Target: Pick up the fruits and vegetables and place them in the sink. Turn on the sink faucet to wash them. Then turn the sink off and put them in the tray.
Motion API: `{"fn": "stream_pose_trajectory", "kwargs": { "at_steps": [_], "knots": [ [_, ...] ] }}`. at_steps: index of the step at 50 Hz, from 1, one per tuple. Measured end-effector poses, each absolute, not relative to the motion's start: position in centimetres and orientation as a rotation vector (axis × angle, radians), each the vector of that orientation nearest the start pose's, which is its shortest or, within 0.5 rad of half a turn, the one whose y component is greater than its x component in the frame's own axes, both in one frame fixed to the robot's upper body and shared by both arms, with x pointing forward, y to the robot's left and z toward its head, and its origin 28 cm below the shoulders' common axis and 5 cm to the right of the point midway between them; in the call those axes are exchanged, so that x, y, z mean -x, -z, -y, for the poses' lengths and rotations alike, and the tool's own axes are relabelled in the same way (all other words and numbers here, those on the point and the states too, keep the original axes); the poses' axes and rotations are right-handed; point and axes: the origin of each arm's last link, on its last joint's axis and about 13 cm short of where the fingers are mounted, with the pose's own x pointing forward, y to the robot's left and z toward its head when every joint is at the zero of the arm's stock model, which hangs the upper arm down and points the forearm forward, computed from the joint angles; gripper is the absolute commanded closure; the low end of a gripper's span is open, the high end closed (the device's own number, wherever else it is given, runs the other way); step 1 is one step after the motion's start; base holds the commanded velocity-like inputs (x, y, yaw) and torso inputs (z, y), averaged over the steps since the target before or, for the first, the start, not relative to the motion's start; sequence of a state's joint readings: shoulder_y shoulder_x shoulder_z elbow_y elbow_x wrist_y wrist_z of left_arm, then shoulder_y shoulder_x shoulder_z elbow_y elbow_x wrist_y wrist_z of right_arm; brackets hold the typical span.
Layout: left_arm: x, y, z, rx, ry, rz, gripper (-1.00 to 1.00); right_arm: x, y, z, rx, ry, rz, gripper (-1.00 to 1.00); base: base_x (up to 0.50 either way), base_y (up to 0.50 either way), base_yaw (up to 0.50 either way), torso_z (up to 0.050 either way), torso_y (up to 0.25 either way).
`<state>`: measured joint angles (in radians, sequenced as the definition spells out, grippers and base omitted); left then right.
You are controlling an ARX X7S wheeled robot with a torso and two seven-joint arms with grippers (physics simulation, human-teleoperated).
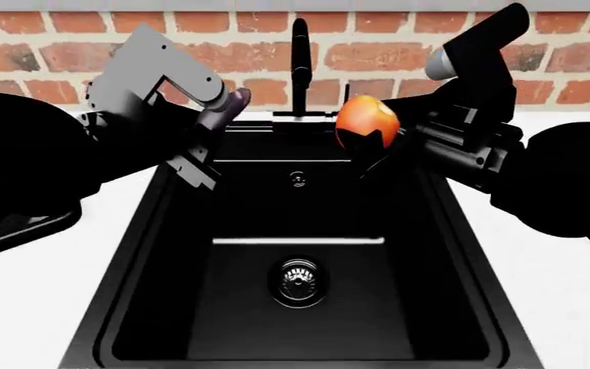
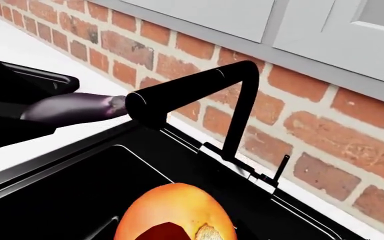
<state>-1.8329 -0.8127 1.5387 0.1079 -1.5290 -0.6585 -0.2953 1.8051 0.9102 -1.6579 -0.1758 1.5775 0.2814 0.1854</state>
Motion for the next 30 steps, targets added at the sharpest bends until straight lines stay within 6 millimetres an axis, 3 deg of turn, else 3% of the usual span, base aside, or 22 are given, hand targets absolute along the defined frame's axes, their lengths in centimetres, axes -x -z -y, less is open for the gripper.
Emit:
{"fn": "stream_pose_trajectory", "kwargs": {
  "at_steps": [21,24,30],
  "knots": [
    [-29.16,-30.04,-24.50,-0.442,0.475,-0.255,1.00,-29.13,-28.97,13.96,0.215,-0.614,-0.111,1.00,0.01,0.00,0.00,0.000,0.000],
    [-29.08,-29.95,-24.52,-0.440,0.477,-0.257,1.00,-29.11,-28.92,13.91,0.214,-0.618,-0.110,1.00,0.50,0.00,0.00,0.000,0.003],
    [-29.04,-29.75,-24.62,-0.440,0.474,-0.259,1.00,-28.94,-28.61,13.88,0.222,-0.640,-0.132,1.00,0.00,0.00,0.00,0.000,0.000]
  ]
}}
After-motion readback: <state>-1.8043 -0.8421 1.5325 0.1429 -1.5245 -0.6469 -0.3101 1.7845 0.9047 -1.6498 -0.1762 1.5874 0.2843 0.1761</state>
